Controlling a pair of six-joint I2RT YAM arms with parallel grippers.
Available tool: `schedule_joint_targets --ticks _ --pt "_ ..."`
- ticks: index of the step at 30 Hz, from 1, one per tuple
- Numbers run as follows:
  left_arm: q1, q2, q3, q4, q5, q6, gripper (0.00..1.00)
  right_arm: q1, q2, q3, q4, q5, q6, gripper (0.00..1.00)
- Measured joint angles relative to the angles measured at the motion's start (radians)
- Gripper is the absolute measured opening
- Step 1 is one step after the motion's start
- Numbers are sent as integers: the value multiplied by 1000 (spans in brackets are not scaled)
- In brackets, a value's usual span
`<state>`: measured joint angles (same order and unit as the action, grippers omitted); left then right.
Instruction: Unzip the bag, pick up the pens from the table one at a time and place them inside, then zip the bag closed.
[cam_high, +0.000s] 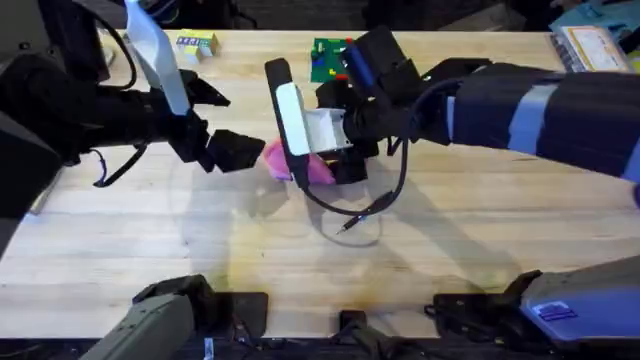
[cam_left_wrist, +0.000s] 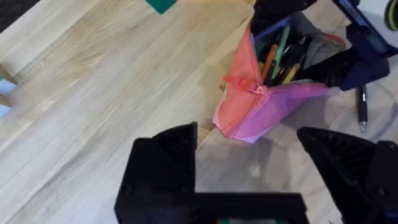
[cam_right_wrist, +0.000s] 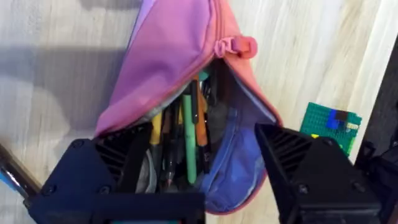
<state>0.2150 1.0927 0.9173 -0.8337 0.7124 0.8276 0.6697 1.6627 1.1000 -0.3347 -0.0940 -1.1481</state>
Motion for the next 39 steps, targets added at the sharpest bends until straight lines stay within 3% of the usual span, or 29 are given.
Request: schedule_joint_targets --ticks 14,21,28,39 --pt "0 0 0 0 2 0 993 4 -10 3 -2 24 124 998" --pt "0 0 0 0 2 0 993 9 -143 3 -2 49 303 998" --pt "0 0 0 0 2 0 993 10 -281 3 -39 110 555 998" --pt "0 0 0 0 2 0 993 11 -440 3 -287 188 1095 998"
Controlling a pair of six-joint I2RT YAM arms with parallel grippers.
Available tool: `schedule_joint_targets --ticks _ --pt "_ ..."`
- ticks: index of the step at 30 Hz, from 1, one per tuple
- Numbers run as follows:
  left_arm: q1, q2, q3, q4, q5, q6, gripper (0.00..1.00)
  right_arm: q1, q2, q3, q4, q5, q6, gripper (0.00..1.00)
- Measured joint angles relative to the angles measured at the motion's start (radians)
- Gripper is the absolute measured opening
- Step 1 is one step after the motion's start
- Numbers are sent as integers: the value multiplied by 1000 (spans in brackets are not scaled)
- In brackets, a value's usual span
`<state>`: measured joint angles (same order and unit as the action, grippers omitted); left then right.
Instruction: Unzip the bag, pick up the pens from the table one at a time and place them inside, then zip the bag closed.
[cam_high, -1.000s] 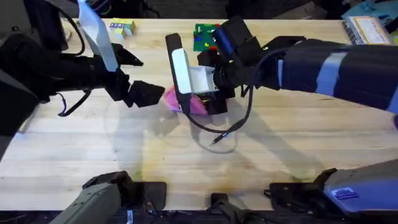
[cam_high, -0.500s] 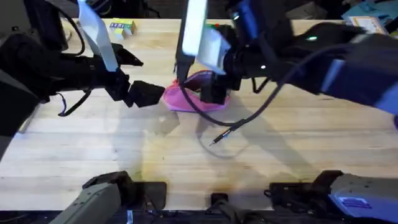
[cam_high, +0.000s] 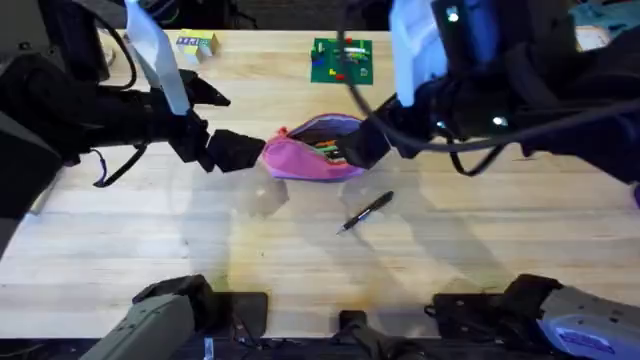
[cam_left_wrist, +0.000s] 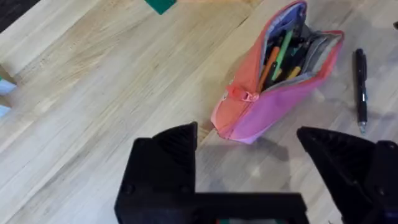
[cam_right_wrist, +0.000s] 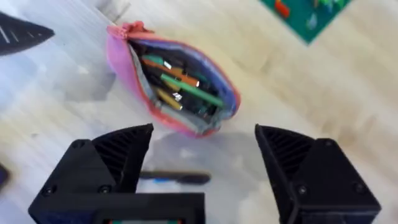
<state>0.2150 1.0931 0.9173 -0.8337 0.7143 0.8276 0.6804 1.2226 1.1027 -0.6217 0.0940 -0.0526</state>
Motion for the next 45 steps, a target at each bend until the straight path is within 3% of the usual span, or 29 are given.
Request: schedule_joint_targets --ticks 8,23,38,45 --pt "0 0 0 0 0 0 993 0 -15 0 -170 0 305 998" --pt "0 0 0 0 0 0 993 0 -15 0 -248 -1 737 998" --pt "0 0 0 0 0 0 993 0 -15 0 -248 -61 833 998" --pt "0 0 0 0 0 0 993 0 -15 0 -289 -16 896 998"
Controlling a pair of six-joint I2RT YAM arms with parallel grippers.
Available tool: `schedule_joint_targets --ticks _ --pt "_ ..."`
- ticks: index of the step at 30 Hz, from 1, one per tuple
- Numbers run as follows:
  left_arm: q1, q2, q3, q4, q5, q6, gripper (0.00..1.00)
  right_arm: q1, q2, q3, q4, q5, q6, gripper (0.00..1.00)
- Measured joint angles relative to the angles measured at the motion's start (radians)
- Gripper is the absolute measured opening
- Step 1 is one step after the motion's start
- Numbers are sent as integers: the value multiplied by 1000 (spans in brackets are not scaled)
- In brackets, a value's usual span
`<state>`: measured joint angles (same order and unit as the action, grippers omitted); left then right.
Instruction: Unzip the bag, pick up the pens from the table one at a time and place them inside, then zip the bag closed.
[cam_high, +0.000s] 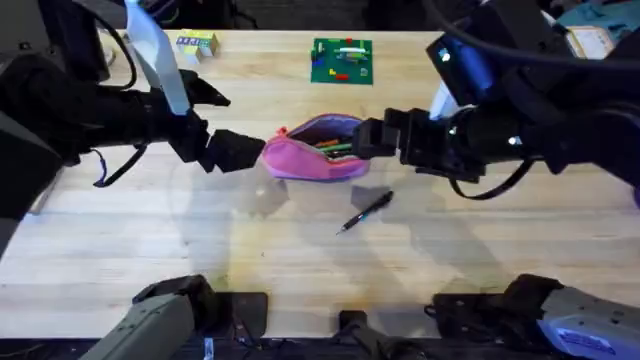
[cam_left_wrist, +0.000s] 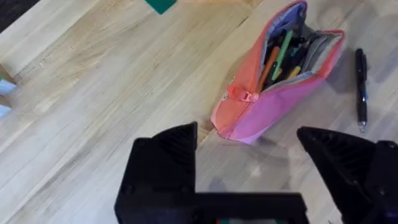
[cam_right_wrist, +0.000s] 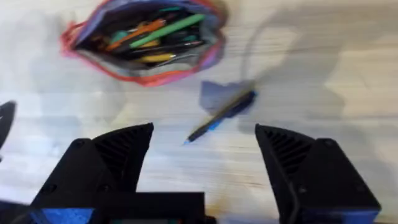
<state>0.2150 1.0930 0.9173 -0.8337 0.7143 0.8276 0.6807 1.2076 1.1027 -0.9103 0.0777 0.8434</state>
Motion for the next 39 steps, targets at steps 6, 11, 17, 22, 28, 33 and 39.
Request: schedule_joint_targets --ticks 6,11,17,22,28,33,39 --pt "0 0 0 0 0 0 994 0 -64 0 -89 96 54 998" --pt "0 0 0 0 0 0 994 0 -156 0 -161 163 77 998" --pt "0 0 0 0 0 0 993 2 -210 0 -234 221 148 998" --pt "0 0 0 0 0 0 993 49 -216 -17 -208 209 187 998" --pt "0 0 0 0 0 0 993 134 -216 -51 -184 198 277 998" --pt "0 0 0 0 0 0 993 181 -216 -102 -155 191 402 998" --pt "0 0 0 0 0 0 993 226 -192 -117 -131 199 495 998"
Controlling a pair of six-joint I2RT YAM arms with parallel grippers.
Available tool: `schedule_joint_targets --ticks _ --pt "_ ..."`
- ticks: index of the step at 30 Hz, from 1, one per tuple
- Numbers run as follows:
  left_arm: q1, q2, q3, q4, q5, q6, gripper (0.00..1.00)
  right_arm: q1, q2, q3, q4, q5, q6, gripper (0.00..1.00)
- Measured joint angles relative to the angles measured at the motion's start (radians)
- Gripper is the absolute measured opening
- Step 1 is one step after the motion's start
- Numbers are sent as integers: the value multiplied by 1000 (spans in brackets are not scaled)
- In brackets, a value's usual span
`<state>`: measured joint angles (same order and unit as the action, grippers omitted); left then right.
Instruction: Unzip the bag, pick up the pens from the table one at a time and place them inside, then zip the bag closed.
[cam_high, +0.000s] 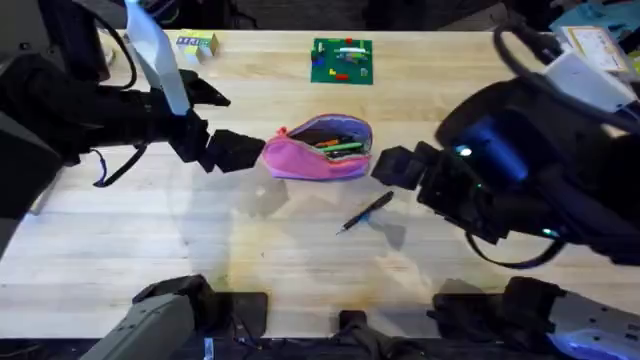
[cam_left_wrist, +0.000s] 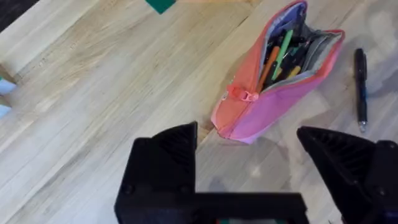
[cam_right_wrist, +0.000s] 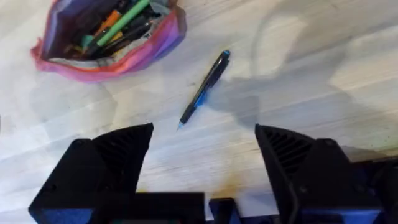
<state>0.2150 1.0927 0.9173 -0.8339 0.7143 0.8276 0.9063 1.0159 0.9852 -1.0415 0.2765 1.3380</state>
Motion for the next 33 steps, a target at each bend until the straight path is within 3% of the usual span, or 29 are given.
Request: schedule_joint_targets --ticks 33 --pt "0 0 0 0 0 0 993 25 353 0 156 16 61 997"
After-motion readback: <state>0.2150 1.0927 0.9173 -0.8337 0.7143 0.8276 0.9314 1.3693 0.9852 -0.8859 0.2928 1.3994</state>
